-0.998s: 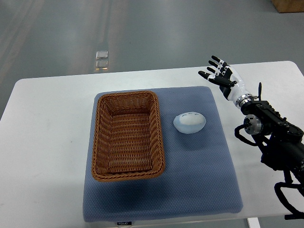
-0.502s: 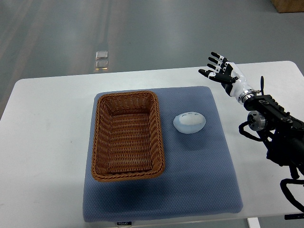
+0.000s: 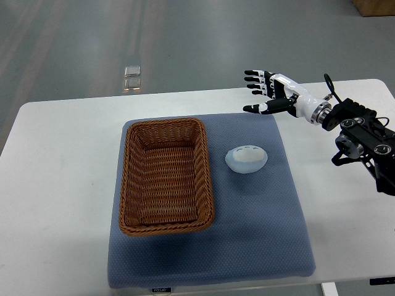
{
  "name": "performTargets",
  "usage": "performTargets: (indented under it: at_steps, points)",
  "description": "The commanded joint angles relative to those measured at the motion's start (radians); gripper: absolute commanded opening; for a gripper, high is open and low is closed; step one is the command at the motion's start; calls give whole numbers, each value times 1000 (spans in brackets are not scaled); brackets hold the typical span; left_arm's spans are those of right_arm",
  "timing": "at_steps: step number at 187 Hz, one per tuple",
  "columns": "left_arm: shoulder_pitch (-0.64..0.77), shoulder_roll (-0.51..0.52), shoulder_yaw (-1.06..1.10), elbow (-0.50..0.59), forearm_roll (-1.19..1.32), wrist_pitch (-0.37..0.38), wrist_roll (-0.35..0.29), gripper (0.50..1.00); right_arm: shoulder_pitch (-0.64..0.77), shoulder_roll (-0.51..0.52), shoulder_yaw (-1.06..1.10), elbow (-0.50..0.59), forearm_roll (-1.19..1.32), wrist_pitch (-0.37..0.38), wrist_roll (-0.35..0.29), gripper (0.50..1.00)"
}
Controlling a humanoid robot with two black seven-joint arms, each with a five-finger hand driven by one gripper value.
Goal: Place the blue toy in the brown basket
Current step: 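Reach the right hand down over the white-and-blue egg toy, then close the right hand fingers around the egg toy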
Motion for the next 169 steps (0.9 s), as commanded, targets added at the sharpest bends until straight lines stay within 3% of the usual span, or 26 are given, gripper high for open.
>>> performTargets:
  at_steps: [1, 37, 90, 169]
  points:
    - [0, 0, 0, 3, 0, 0, 0, 1000, 51, -51, -100, 55, -13, 30, 15, 909]
    - [1, 0, -1, 3, 0, 0, 0, 1000, 120, -95, -226, 155, -25, 64, 21, 909]
    - [0, 0, 0, 4, 0, 0, 0, 1000, 154, -120, -359, 207, -220, 164, 23, 911]
    - [-2, 0, 0, 20, 0, 0, 0, 1000, 143, -118, -396, 198, -293, 150, 18, 909]
